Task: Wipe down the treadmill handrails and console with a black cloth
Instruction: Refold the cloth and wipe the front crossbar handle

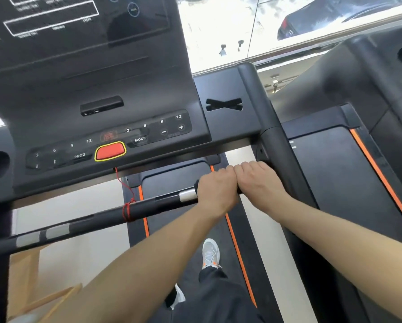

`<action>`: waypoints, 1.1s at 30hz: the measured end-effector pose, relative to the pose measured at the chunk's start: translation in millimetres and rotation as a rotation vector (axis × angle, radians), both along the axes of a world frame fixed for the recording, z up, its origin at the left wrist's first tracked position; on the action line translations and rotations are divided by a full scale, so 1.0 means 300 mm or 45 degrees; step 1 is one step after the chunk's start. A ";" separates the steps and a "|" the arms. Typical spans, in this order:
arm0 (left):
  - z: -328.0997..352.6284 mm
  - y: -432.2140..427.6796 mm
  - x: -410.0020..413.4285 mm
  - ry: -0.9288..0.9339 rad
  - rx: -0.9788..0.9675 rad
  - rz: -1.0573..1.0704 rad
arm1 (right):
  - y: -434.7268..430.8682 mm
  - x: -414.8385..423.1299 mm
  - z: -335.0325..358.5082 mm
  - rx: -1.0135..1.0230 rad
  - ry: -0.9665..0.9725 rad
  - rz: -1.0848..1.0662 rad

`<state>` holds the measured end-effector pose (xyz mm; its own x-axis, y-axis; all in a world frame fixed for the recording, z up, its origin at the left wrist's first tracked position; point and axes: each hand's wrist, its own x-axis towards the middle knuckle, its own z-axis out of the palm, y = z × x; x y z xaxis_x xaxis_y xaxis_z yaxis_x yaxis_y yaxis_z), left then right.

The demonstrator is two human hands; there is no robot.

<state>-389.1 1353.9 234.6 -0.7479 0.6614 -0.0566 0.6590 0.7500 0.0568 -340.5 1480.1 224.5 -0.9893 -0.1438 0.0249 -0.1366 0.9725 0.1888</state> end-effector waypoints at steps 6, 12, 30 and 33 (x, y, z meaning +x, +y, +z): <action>0.111 0.051 -0.196 -1.315 -0.361 0.043 | 0.024 -0.195 0.210 -0.184 -1.174 -0.152; 0.119 0.026 -0.125 -0.890 -0.270 0.021 | 0.006 -0.137 0.167 -0.199 -0.912 -0.193; 0.081 -0.181 -0.062 -0.499 0.555 -0.041 | -0.099 0.113 0.074 -0.607 0.198 -0.355; 0.154 -0.162 -0.059 -0.666 0.605 -0.027 | -0.133 0.146 0.124 -0.843 0.062 -0.491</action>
<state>-407.0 1305.4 280.7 -0.6880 0.7178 -0.1066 0.4702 0.5529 0.6879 -296.7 1440.2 261.7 -0.9620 0.2713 0.0305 0.2287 0.8619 -0.4525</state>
